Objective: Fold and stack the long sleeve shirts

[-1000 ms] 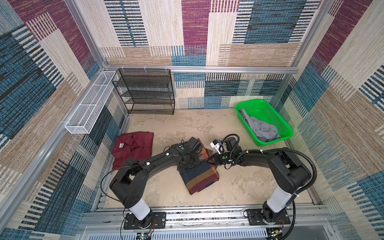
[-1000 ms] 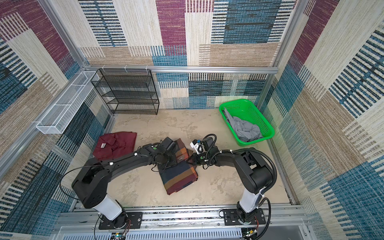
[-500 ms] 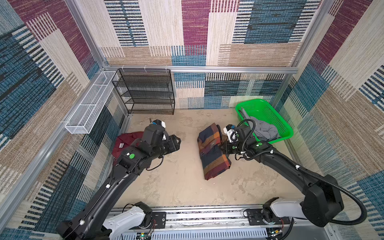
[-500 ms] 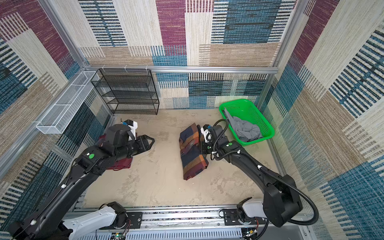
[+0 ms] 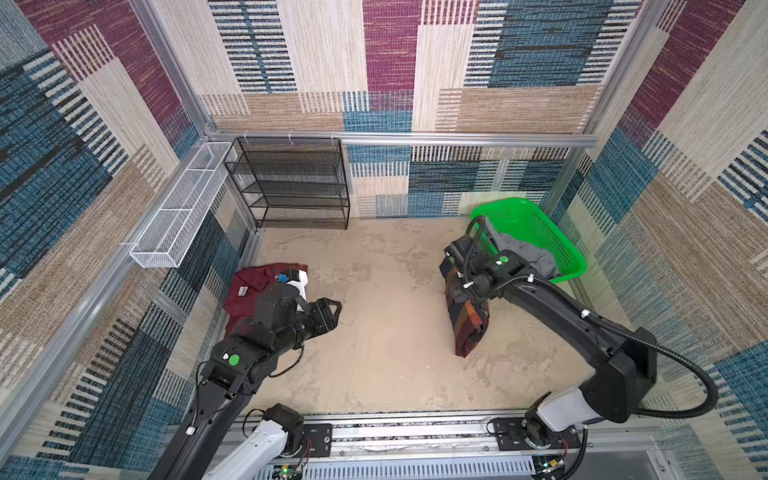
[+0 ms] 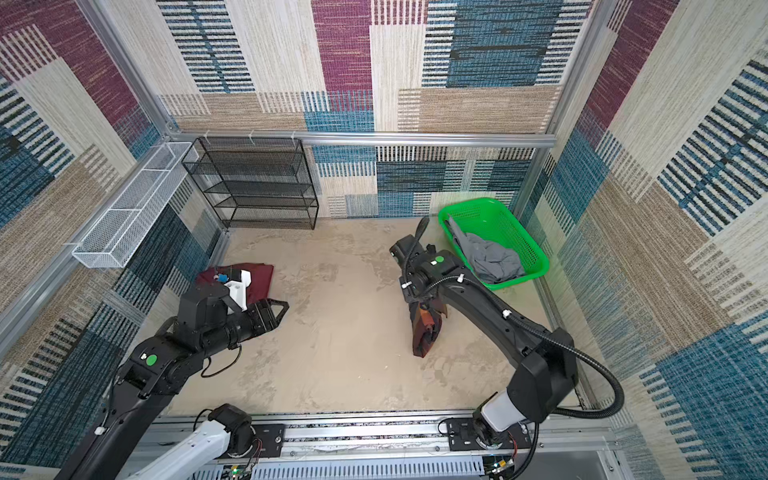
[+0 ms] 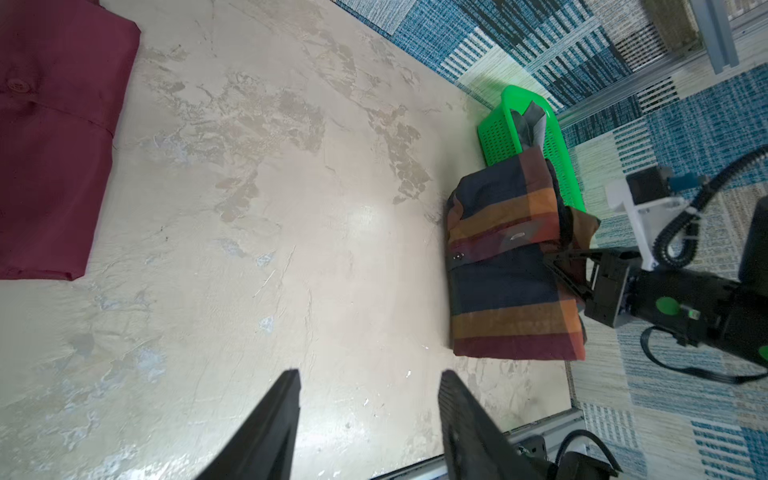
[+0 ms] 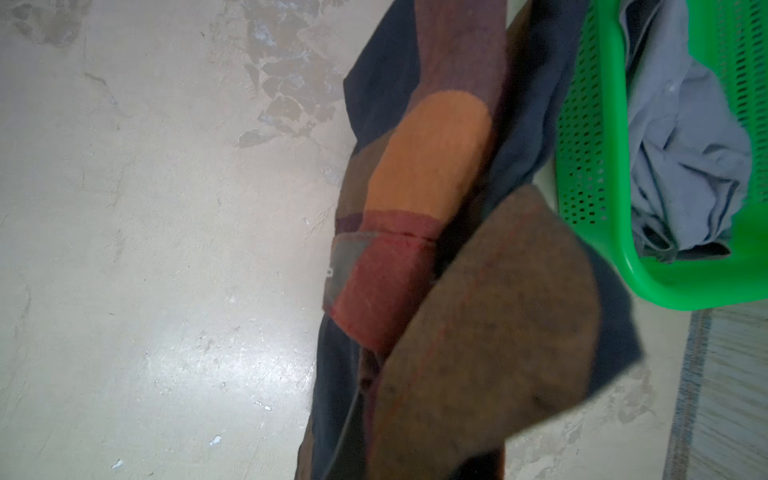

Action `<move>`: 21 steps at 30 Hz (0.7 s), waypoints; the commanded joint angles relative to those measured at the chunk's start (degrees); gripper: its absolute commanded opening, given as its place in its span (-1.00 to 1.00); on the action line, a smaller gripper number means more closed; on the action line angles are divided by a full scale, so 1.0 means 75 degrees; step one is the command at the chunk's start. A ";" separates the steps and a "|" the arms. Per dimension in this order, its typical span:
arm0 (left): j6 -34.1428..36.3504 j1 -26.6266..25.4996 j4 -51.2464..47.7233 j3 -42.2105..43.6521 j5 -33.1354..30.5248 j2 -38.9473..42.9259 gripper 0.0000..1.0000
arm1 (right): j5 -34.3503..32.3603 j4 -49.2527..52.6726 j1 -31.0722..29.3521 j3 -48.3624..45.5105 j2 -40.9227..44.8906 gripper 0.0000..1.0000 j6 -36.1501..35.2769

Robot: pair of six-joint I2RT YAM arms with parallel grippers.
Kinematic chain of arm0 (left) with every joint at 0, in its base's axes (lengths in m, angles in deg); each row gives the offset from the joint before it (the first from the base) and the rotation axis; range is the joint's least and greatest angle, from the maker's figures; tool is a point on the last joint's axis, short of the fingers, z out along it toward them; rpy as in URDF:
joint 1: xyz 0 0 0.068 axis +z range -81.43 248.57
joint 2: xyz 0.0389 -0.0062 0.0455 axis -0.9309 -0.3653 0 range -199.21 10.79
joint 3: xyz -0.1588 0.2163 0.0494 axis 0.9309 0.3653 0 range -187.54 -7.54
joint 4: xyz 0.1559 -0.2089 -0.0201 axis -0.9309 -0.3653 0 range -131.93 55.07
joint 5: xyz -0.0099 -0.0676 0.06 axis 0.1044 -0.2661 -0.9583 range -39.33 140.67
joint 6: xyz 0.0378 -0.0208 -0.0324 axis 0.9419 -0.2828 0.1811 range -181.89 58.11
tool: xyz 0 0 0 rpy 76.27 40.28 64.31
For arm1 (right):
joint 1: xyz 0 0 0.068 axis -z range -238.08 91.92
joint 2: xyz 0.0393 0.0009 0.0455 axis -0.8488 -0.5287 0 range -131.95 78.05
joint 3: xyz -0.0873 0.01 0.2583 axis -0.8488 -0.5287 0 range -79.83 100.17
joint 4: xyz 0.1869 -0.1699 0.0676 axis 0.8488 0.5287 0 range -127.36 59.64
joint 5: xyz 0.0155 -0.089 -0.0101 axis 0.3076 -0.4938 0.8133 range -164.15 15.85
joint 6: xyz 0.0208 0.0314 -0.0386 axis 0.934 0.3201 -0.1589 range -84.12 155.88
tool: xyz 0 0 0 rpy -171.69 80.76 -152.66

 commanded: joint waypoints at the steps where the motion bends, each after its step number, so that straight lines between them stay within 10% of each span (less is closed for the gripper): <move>1: 0.0050 0.0056 0.0377 0.0374 0.0295 0.0322 0.15 | -0.1102 0.0903 -0.0530 0.0743 -0.0951 -1.00 0.0257; 15: -0.0221 0.0137 -0.0901 0.1554 -0.0261 0.2835 0.14 | -0.0667 0.1730 -0.3154 0.5117 -0.5865 -1.00 0.0640; 21: -0.0479 0.0131 -0.1303 0.1774 -0.0313 0.3281 0.13 | 0.0046 0.1576 -0.3622 0.6213 -0.7015 -0.50 0.0612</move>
